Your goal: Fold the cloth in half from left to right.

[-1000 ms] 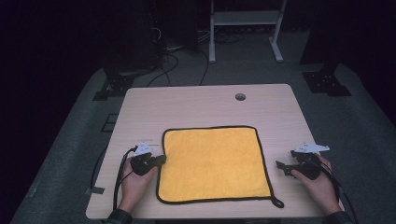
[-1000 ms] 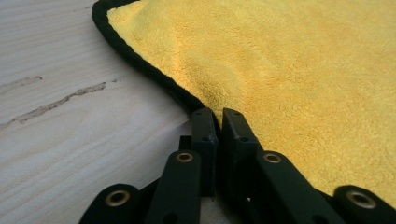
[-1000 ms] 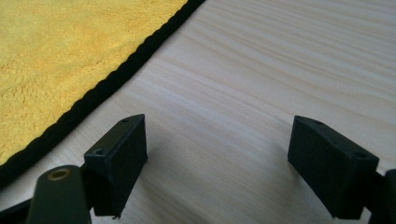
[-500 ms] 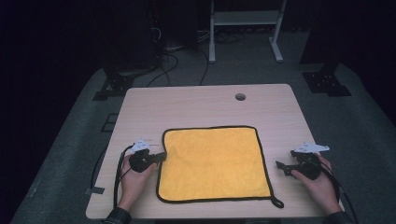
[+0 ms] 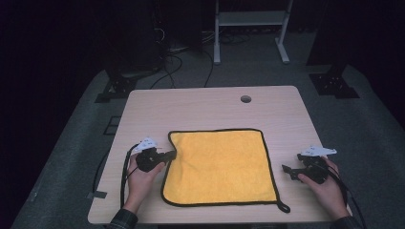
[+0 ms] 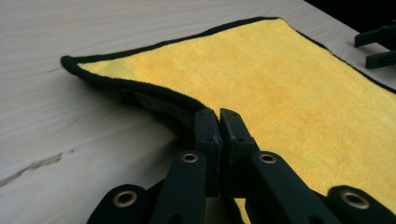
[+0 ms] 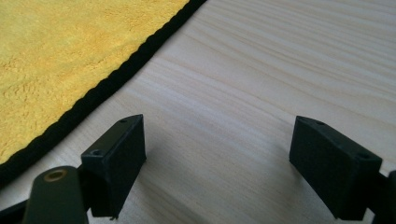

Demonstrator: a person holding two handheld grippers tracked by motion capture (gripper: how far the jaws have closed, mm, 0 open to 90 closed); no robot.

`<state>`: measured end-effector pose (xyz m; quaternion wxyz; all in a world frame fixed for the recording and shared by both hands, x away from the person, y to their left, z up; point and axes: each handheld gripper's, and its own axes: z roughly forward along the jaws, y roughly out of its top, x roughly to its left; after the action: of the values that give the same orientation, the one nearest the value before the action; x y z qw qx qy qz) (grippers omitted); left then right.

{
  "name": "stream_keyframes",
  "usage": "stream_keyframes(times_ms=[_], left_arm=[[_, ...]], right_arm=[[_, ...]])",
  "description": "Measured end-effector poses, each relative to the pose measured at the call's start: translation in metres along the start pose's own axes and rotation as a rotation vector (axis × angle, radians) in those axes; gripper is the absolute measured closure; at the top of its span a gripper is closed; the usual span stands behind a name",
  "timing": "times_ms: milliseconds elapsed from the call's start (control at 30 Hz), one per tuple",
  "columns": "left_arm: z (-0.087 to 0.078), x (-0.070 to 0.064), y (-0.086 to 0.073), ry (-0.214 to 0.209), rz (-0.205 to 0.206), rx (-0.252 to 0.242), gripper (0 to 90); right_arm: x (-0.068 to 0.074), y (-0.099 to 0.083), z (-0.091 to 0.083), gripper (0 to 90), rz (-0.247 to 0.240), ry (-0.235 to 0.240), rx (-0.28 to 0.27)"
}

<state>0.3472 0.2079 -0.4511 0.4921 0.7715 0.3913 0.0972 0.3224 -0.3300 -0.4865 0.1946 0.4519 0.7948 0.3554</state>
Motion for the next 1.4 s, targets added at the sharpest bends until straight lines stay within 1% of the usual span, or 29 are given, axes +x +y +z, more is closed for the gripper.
stream_keyframes(times_ms=[67,167,233,333,400,533,733,833,1167,1400], left_arm=[[0.003,-0.003,0.003,-0.010,0.008,0.000,86.7],[0.008,-0.007,0.007,-0.027,0.010,-0.011,87.0],[0.011,-0.010,0.009,-0.035,0.014,-0.005,87.1],[0.015,-0.013,0.012,-0.051,0.011,-0.011,87.4],[0.018,-0.014,0.014,-0.074,0.006,-0.017,87.4],[0.025,-0.020,0.018,-0.120,0.014,-0.019,87.5],[0.040,-0.028,0.021,-0.167,0.020,-0.015,87.4],[0.046,-0.032,0.024,-0.183,0.033,-0.008,87.4],[0.063,-0.041,0.034,-0.232,0.040,-0.020,87.4],[0.076,-0.048,0.040,-0.267,0.038,-0.029,87.5]], right_arm=[[0.000,0.000,0.000,17.1,-0.001,0.000,0.000],[0.000,0.000,0.000,17.0,-0.001,0.000,0.001],[0.000,0.000,0.000,17.0,-0.001,0.001,0.001],[0.000,0.000,0.000,16.9,-0.001,0.001,0.001],[0.000,0.000,0.000,16.9,-0.001,0.001,0.001],[0.000,0.000,0.000,16.9,-0.001,0.001,0.001],[0.000,0.000,0.000,16.9,-0.002,0.001,0.001],[0.000,0.000,0.000,16.8,-0.002,0.001,0.001],[0.000,0.000,0.000,16.9,-0.002,0.001,0.001],[0.000,0.000,0.000,16.8,-0.002,0.001,0.001]])
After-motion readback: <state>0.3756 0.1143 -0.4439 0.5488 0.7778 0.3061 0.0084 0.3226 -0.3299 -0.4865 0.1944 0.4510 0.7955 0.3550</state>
